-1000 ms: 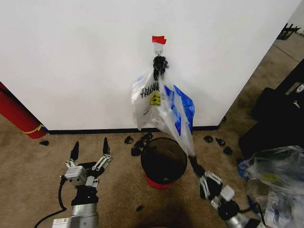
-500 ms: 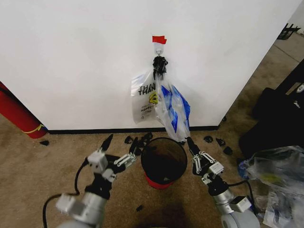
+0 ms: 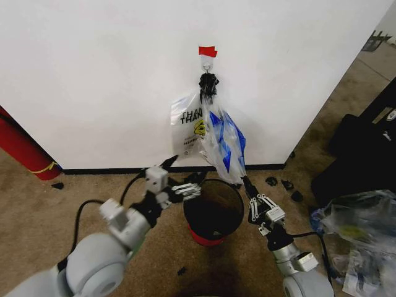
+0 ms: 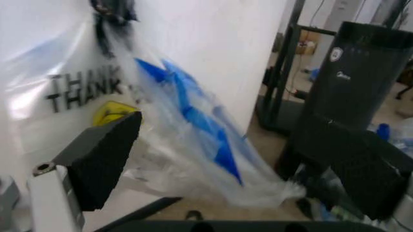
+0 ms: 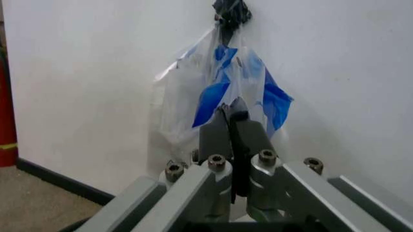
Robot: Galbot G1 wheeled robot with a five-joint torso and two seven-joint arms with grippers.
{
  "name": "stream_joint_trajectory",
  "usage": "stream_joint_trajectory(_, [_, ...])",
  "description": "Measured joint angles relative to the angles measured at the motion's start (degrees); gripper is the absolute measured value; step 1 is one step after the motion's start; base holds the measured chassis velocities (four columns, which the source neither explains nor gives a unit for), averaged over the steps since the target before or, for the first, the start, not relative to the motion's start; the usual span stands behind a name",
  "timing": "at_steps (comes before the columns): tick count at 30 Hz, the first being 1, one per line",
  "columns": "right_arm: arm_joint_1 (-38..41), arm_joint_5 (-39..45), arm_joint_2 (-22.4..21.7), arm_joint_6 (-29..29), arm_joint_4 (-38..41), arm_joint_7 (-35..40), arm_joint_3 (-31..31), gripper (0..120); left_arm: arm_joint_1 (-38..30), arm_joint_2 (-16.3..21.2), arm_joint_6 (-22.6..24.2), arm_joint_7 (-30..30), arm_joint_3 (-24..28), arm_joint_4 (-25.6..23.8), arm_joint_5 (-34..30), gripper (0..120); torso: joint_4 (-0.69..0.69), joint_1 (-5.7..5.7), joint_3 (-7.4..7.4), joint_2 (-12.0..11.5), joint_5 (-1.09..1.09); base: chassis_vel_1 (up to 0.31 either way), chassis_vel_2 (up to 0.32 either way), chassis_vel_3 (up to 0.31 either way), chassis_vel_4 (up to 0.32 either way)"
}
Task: Pick up the garbage bag from the wall and place it over the trash bin.
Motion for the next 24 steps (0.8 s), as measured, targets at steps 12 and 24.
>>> stream_joint_trajectory(12, [-0.6, -1.0, 1.3, 0.7, -1.1, 0.6, 1.2, 0, -22.9, -7.9, 10.8, -11.3, 14.0, 1.7, -22.5, 98, 0.03, -0.01, 0.00, 0.0, -0.02, 0.000, 0.000, 0.000, 0.000])
stream_joint_trajectory(24, [-0.8, -0.7, 0.8, 0.6, -1.1, 0.9, 2.1, 0, -32.9, -17.8, 13.3, -16.9, 22.7, 13.3, -22.9, 97, 0.02, -0.01, 0.00, 0.0, 0.00, 0.000, 0.000, 0.000, 0.000])
